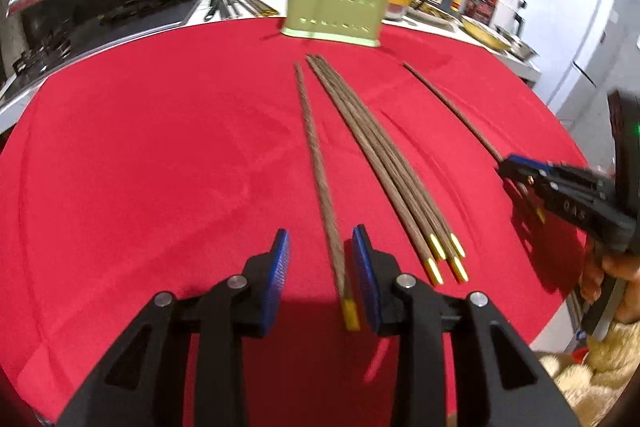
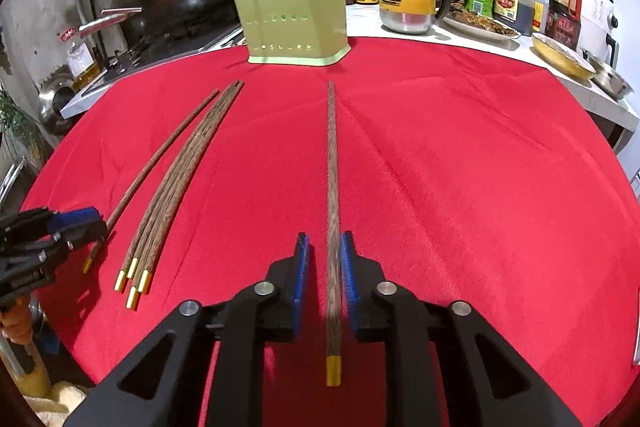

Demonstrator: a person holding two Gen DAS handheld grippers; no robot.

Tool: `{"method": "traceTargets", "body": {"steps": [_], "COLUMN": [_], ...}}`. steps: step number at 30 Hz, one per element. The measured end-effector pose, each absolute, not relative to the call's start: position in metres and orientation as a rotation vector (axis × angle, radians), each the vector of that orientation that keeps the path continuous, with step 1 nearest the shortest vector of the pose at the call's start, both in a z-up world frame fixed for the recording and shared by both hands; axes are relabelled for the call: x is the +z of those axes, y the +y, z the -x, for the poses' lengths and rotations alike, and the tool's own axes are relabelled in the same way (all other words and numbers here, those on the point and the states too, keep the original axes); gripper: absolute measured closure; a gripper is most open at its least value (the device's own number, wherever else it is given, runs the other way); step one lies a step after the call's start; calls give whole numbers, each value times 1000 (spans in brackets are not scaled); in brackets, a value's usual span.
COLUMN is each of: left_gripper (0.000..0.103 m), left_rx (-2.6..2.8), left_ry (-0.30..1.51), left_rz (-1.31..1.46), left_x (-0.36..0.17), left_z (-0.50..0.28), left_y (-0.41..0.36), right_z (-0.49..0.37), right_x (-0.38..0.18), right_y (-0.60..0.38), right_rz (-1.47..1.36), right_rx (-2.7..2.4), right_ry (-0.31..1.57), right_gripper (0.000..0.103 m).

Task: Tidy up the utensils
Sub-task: 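Close the left tool on a loose chopstick while the right tool holds its chopstick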

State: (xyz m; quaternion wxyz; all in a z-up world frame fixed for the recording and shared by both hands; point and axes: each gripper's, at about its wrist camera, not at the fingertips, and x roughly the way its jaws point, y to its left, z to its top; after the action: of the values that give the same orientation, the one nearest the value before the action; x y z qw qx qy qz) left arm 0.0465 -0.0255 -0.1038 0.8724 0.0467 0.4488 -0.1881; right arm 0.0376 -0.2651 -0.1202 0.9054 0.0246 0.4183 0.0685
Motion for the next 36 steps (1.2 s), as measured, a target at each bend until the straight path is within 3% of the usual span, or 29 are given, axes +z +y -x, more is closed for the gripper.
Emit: {"method": "traceTargets", "body": {"steps": [8, 13, 19, 27, 36], "left_gripper": [71, 71, 71, 94, 94], "left_rx": [-214, -280, -277, -216, -217], "left_ry": [916, 887, 886, 867, 852], "left_rz": [-182, -181, -179, -216, -233], "left_x": [-107, -107, -107, -108, -109], "left_z": [-49, -35, -24, -28, -33], "left_y": [-9, -4, -2, -5, -11], "right_z": [-30, -26, -20, -13, 2], "right_x": [-120, -121, -121, -121, -124], "right_y": [-266, -266, -264, -268, -262], "right_rz": [-55, -71, -58, -68, 25], "right_rx": [143, 167, 169, 185, 173], "right_ry": [863, 858, 853, 833, 802], "right_gripper": [82, 65, 65, 66, 66]}}
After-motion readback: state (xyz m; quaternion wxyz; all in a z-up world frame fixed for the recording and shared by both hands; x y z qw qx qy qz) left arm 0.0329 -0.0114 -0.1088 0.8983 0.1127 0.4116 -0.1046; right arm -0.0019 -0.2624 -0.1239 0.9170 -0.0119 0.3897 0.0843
